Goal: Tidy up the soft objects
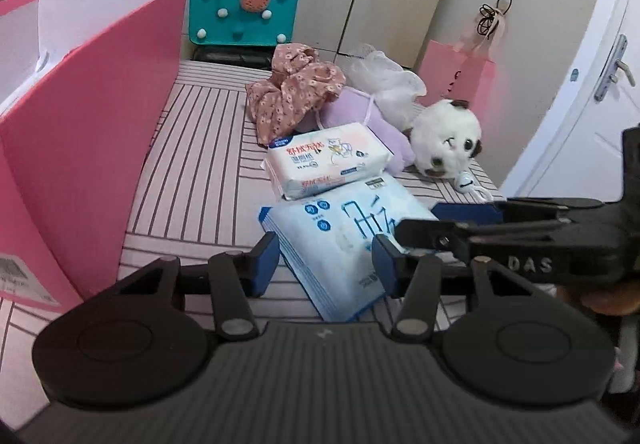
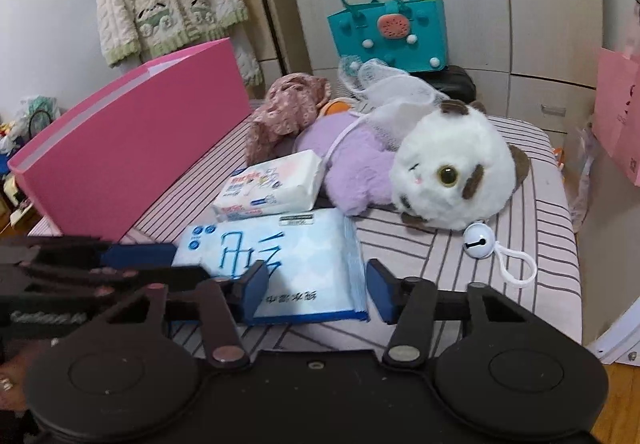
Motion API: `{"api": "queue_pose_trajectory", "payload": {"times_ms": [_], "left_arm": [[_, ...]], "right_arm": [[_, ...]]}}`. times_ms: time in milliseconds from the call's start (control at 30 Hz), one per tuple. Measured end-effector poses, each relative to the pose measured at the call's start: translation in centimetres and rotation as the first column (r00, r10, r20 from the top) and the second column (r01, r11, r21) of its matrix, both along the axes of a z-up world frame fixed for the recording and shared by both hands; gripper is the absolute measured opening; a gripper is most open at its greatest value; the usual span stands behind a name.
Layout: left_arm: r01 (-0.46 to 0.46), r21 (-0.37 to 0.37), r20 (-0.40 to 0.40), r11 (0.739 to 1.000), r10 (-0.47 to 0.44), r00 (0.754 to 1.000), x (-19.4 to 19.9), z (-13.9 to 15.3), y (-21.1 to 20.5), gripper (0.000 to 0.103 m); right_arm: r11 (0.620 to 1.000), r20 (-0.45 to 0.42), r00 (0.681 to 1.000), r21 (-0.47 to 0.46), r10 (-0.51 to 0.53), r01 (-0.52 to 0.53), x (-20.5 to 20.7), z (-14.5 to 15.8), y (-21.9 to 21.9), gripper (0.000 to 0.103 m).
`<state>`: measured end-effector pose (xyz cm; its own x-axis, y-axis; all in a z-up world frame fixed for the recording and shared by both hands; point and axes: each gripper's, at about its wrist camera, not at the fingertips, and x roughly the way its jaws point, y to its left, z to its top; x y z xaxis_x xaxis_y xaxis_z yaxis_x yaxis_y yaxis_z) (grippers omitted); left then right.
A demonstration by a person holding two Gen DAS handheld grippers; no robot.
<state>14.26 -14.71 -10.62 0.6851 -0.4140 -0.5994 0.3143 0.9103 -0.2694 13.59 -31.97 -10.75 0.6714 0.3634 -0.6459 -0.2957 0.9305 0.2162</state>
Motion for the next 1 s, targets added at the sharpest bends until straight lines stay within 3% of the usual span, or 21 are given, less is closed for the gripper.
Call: {"api": "queue_pose_trajectory", "payload": {"times_ms": [133, 267, 367, 833, 1000], "left_arm": [[-0.012, 0.026, 0.005, 1.000, 0.012, 1.000, 0.0, 0.1, -0.6, 0.050], [-0.019, -0.011, -0.015, 1.000, 0.019, 1.000, 0.3, 0.2, -0.3, 0.037], [-0.024, -0.017, -0.006, 1.000, 0.024, 1.000, 0.2, 0.0, -0.2, 0.034], [0.013, -0.039, -0.041, 0.999, -0.015, 0.999, -0.9, 0.9, 0.7, 0.033], [0.047, -0.047, -0.063, 0.998, -0.050, 0.997, -1.6, 1.2, 1.2, 0.033]], "right_arm": [[1.000, -0.024, 1.000, 0.017, 0.009, -0.008, 0.0, 0.2, 0.0, 0.045], [1.000, -0.042, 0.999, 0.030, -0.005, 0.007, 0.2, 0.4, -0.1, 0.038], [0.999, -0.050, 0.998, 0.042, -0.027, 0.029, 0.1, 0.4, -0.2, 0.033], [0.994, -0.129, 0.989, 0.070, -0.080, 0.089, -1.1, 1.2, 0.7, 0.031], [0.995, -0.153, 0.984, 0.027, -0.088, 0.093, -2.0, 1.7, 1.7, 0.031]]}}
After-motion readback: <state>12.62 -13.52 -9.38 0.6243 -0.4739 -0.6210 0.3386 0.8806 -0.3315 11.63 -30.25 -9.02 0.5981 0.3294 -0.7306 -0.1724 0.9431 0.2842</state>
